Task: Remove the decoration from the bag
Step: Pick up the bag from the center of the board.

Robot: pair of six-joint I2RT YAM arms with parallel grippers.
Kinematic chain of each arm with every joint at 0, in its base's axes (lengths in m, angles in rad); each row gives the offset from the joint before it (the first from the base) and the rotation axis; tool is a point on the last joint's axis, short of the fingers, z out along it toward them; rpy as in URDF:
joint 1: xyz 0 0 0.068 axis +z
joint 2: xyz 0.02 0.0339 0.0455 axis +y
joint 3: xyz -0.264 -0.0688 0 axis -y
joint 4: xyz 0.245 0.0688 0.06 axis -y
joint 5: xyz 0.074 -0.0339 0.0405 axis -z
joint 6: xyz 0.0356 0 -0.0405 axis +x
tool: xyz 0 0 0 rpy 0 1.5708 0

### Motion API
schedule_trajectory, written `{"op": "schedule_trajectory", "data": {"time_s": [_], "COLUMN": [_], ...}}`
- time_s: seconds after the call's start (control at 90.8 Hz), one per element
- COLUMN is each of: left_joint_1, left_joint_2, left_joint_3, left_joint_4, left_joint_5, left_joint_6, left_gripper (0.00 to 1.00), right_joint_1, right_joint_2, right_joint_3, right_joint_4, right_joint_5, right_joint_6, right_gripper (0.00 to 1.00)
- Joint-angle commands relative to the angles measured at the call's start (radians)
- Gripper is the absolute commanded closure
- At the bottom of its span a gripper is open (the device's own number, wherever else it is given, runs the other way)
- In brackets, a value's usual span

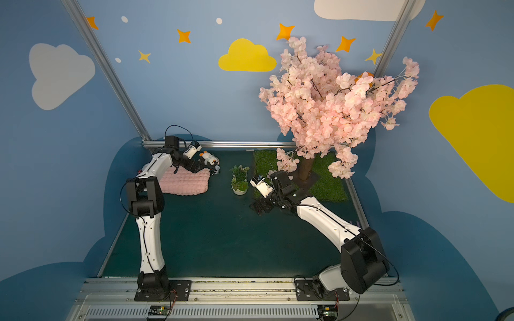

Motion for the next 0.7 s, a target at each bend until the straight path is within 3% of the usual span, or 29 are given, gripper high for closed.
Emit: {"op": "schedule_trajectory", "data": {"time_s": [0.0, 0.507, 0.694], "left_joint_1": [0.0, -0.02, -0.032], "left_joint_2": [0.048, 0.117, 0.13], "left_joint_3": [0.011, 0.028, 0.026], "left_joint_4": [-0.076, -0.207, -0.22], "left_joint_5": [-0.013, -0.079, -0.137], "left_joint_6": [0.047, 0.134, 0.136], "left_gripper": [0.06, 0.16, 0.34], "right_joint_1": [-0.006, -0.007, -0.007], "right_joint_2": [0.019, 0.051, 0.051], "right_joint_3": [0.043, 0.079, 0.078], "right_joint_4": [-0.037, -0.082, -0.084], "right_joint_5": [-0.028, -0.073, -0.067], "right_joint_6": [-0.014, -0.018, -0.012], "right_gripper": [0.02, 0.02, 0.02]}}
